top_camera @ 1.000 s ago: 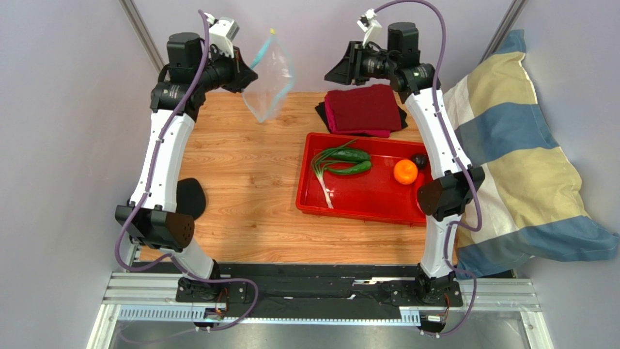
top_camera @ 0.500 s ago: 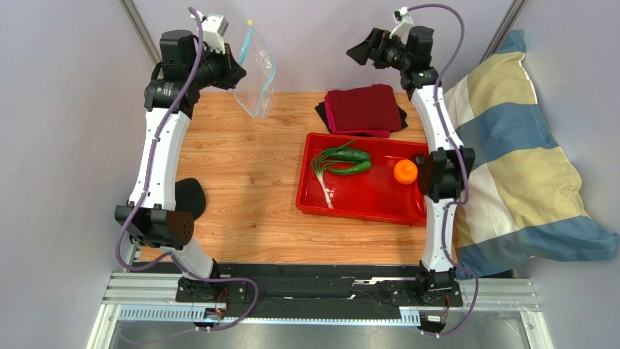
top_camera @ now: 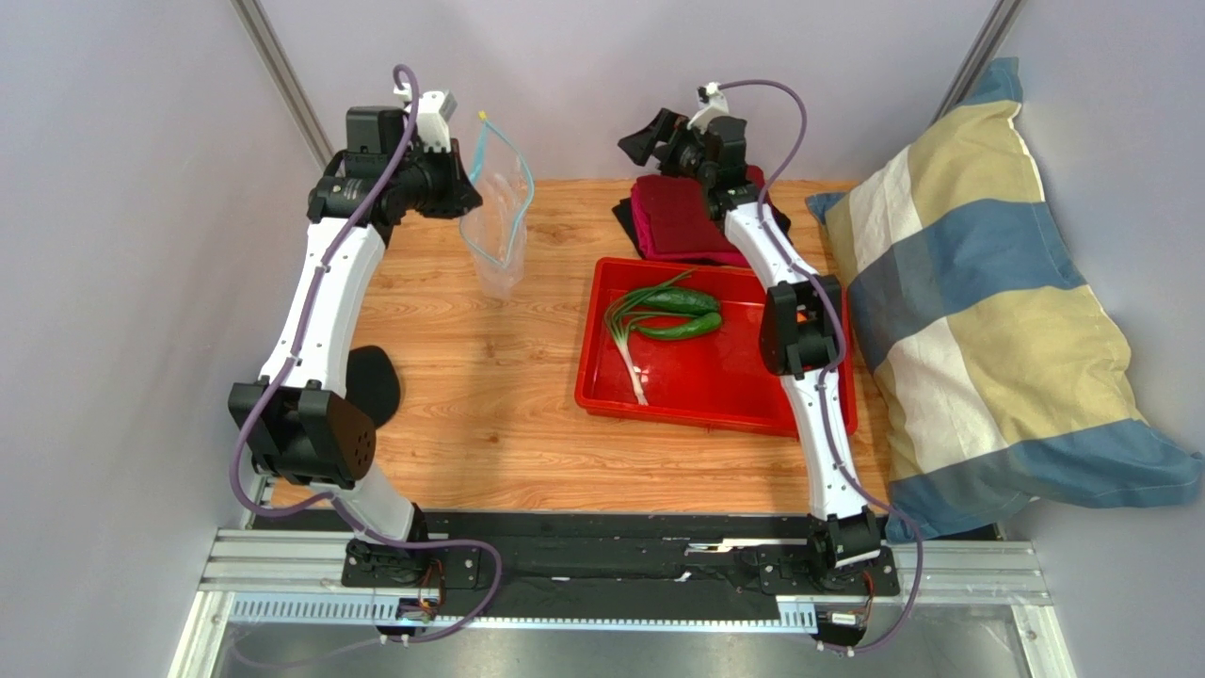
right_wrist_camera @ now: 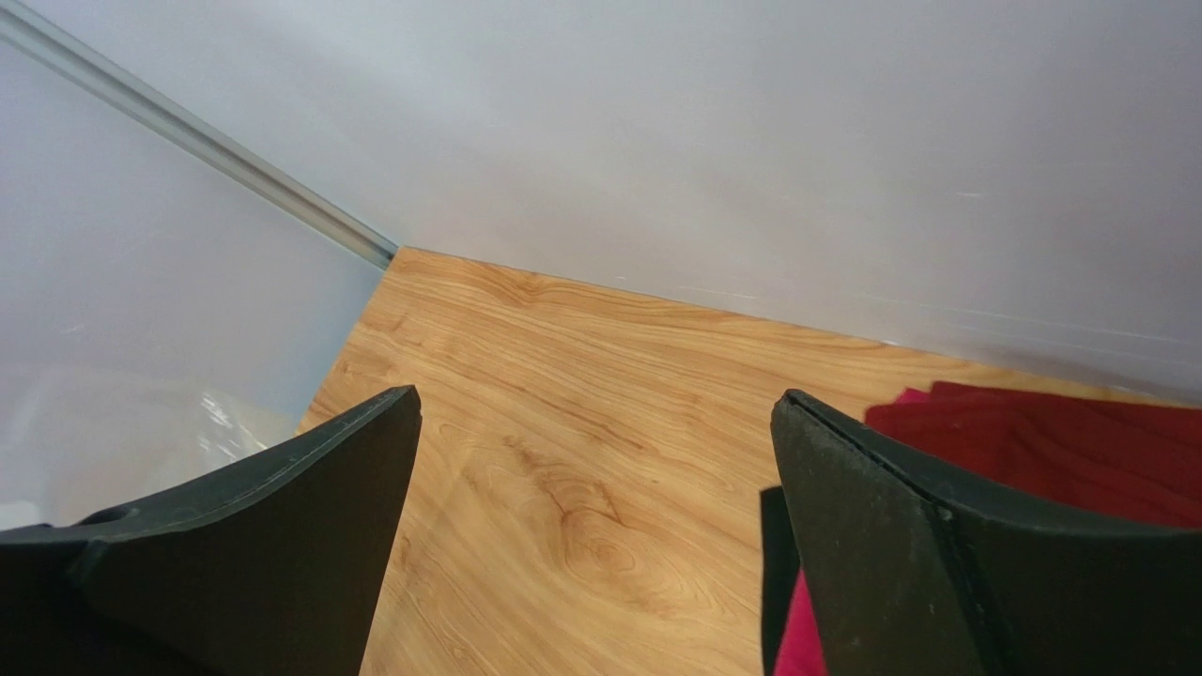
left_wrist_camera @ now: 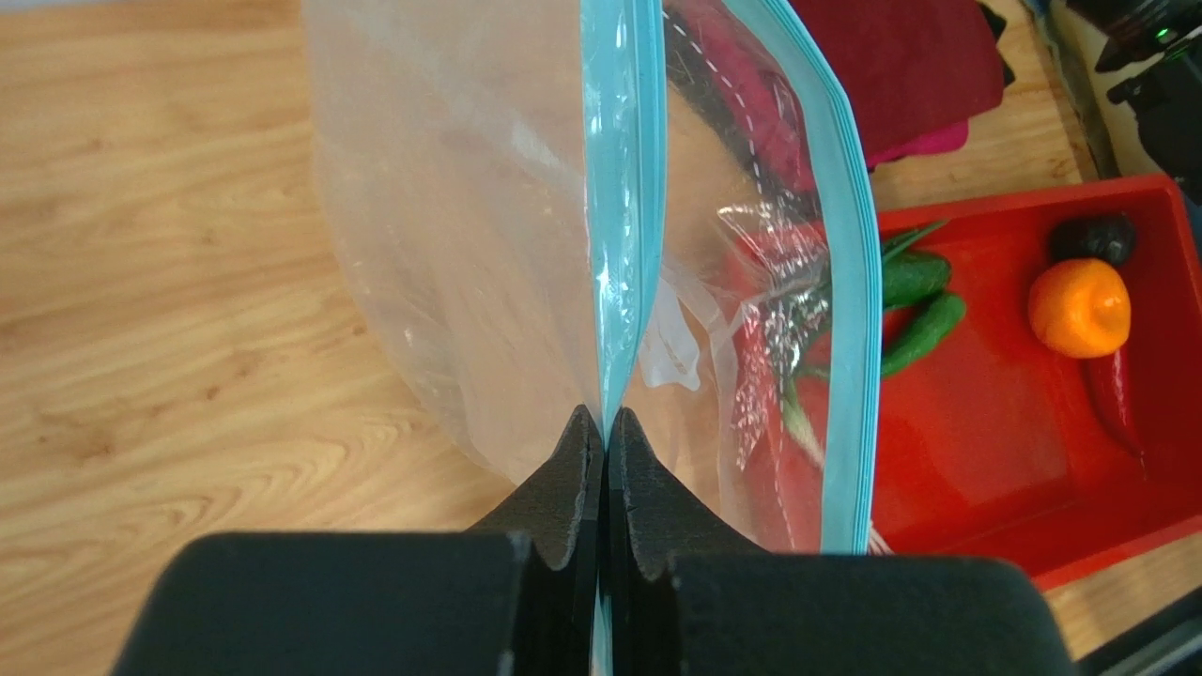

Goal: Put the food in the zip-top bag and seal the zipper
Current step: Open the zipper of the food storage bag, then pick up the fake vegetable from the bin.

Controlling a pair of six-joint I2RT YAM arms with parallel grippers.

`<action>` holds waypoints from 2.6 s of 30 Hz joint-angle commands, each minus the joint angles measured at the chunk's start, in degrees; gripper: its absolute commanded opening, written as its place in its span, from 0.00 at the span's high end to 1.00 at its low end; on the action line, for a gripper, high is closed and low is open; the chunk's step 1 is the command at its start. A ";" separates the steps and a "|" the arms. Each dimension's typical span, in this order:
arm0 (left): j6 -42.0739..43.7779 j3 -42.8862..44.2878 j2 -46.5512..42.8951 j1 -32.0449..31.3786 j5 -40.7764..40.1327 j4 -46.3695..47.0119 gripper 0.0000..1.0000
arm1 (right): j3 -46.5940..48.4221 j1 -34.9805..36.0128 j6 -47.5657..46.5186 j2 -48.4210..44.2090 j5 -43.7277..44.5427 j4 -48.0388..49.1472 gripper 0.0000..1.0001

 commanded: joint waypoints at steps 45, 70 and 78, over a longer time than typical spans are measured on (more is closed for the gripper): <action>7.84 -6.34 4.13 -1.57 -5.00 5.09 1.00 | -14.09 -4.71 -55.58 -33.79 -2.39 -70.01 0.01; 23.57 -4.40 6.33 -2.89 2.64 -6.51 1.00 | -52.59 -6.99 -66.33 -43.20 27.09 -60.72 0.00; 22.87 -4.14 6.51 -2.89 3.43 -6.25 1.00 | -52.32 -7.08 -67.29 -38.90 26.40 -58.87 0.00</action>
